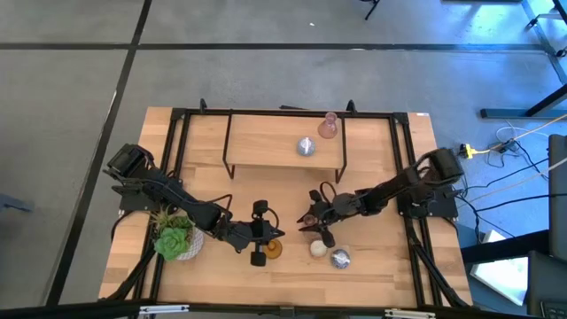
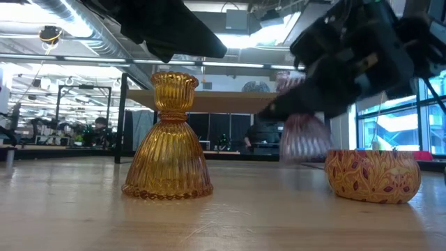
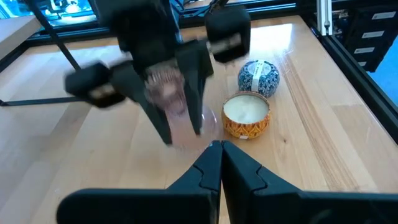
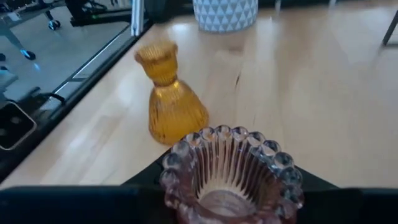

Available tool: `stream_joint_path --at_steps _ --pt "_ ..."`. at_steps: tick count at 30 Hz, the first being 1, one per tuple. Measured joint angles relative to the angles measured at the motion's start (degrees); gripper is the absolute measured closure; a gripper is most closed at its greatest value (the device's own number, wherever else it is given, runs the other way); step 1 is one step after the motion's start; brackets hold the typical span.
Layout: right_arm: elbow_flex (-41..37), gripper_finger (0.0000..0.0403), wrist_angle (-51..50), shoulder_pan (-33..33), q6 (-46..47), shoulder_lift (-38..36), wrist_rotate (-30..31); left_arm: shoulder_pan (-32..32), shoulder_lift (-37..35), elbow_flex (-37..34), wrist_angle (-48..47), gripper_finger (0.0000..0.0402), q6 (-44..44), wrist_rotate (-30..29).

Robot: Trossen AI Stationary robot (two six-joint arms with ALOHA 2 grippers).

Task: Pick & Place candle stick holders
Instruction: Put the pink glass candle holder on the shelf

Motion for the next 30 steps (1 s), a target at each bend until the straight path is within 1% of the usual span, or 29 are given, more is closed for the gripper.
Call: stream_joint_path --at_steps 5,11,13,18,22,25,28,30 --pt "0.0 0.0277 -8.5 0.0 -3.7 -8.9 3.8 -0.2 0.0 0.0 0.0 0.0400 0.0 -0.1" --pt "0.0 0.0277 -21.7 -0.2 -9.7 -22.1 15.4 -0.2 0.0 0.0 0.1 0.0400 0.0 -0.3" --pt "0.0 0.0278 -24.5 -0.9 -12.0 -26.4 17.3 -0.2 0.0 0.0 0.1 0.0400 0.0 -0.3" --pt "0.1 0.0276 -27.6 -4.4 -15.3 -35.2 17.9 -0.2 0.0 0.0 0.1 0.0400 0.0 -0.4" --pt "0.2 0.0276 -28.1 -8.4 -18.3 -40.2 17.9 -0.2 0.0 0.0 0.1 0.0400 0.0 -0.4" --pt "1.0 0.0276 -29.0 -11.9 -19.5 -42.4 17.3 -0.2 0.0 0.0 0.1 0.0400 0.0 -0.4" --pt "2.8 0.0276 -31.9 -15.5 -19.5 -42.9 14.4 -0.2 0.0 0.0 0.1 0.0400 0.0 -0.4" --pt "3.7 0.0276 -34.1 -17.5 -19.5 -42.8 13.6 -0.2 0.0 0.0 0.1 0.0400 0.0 -0.4"
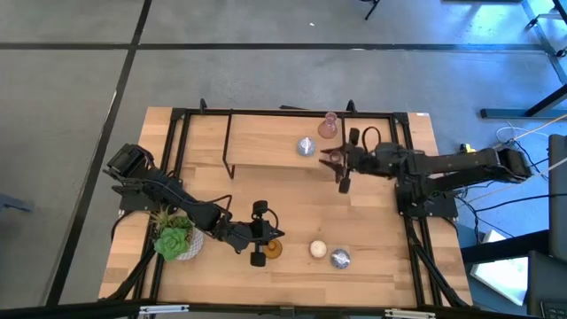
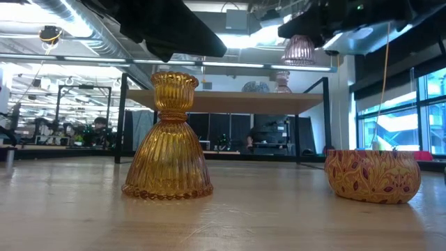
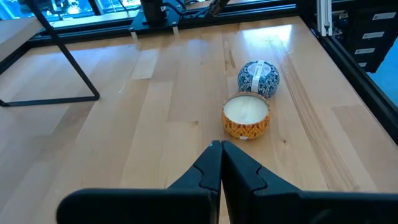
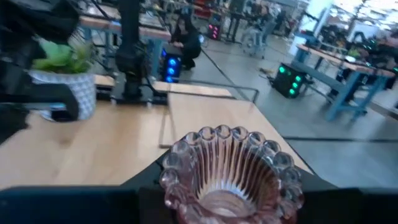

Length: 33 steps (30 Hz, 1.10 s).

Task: Pick & Place candle stick holders
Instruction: Put the pink glass candle holder on the shelf

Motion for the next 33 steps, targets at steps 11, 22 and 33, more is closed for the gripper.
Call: stream_joint_path --at_steps 11,22,33 --pt "0.8 0.0276 -3.9 -8.9 1.4 1.6 -4.4 0.0 0.0 0.0 0.0 0.0400 0.0 0.0" --pt "0.8 0.0276 -1.2 -12.4 2.6 7.5 -8.3 0.0 0.0 0.0 -0.1 0.0400 0.0 0.0" --pt "0.8 0.0275 0.0 -12.7 2.8 8.8 -10.5 0.0 0.0 0.0 -0.1 0.0400 0.6 0.0"
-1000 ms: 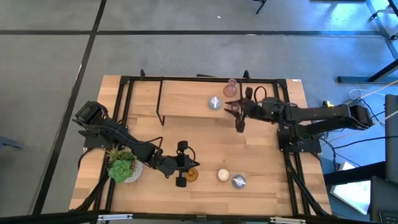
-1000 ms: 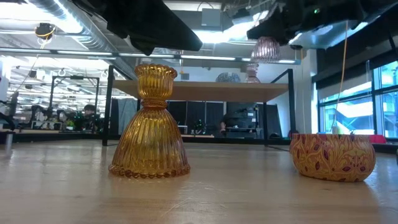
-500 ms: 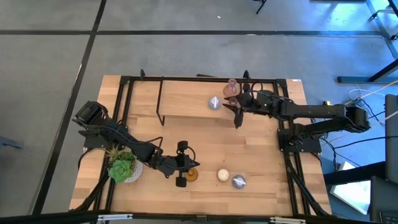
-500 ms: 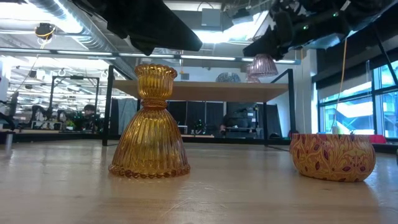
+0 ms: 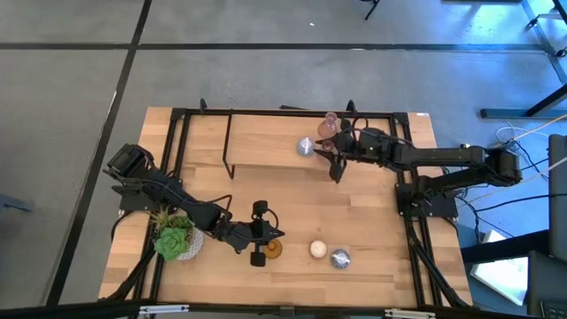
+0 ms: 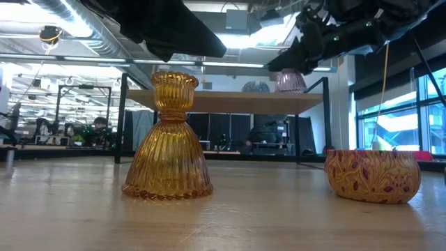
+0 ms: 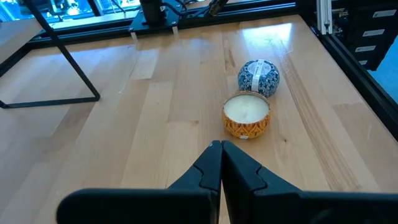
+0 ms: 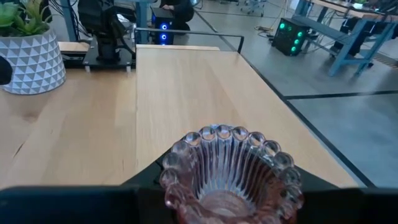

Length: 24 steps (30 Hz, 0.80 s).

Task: Pick & Place candle stick holders
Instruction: Put the pink glass candle holder on the shelf

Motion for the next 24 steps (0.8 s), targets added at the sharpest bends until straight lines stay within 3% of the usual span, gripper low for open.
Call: stream_joint_path --at_steps 9,15,24 --pt "0.0 0.0248 -1.3 0.0 -0.2 0.0 0.4 0.0 0.0 0.0 0.0 0.0400 0.0 0.0" --pt "0.0 0.0231 -1.9 0.0 0.2 -0.1 4.6 0.0 0.0 0.0 0.0 0.0400 0.0 0.0" --pt "0.0 0.0186 -1.6 0.0 -0.2 -0.1 4.1 0.0 0.0 0.0 0.0 0.0400 0.0 0.0"
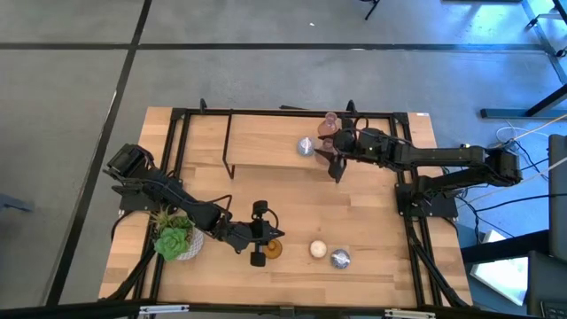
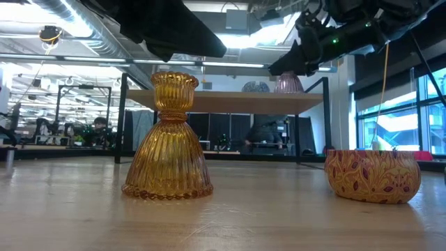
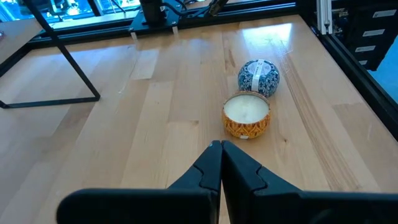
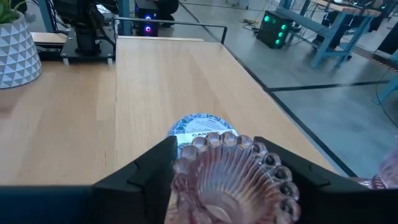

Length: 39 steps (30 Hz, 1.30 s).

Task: Pick & Place candle stick holders
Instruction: Put the pink glass candle holder on the shelf, then adjust the light blue scented candle on the shelf

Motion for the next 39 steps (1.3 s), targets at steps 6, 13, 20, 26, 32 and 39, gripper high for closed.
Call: stream_joint_path --at_steps 6,13,20,26,32,39 --pt "0.0 0.0149 1.1 0.9 0.0 -0.1 0.0 0.0 0.0 0.0 0.0 0.0400 0.0 0.0" --pt "0.0 0.0126 5.6 1.5 0.0 -0.3 0.5 0.0 0.0 0.0 0.0 0.0400 0.0 0.0" --pt "0.0 0.0125 9.4 1.5 -0.1 -1.0 0.5 0.0 0.0 0.0 0.0 0.0400 0.0 0.0" --pt "0.0 0.0125 13.0 1.6 0.3 -5.3 -2.8 0.0 0.0 0.0 0.0 0.0400 0.0 0.0" --pt "0.0 0.0125 13.4 4.0 4.3 -11.2 -12.0 0.0 -0.6 0.0 -0.1 0.0400 -0.1 -12.0" --pt "0.0 0.0127 9.1 11.0 10.8 -17.3 -18.2 7.3 -6.4 0.0 -1.3 0.0400 -1.0 -17.8"
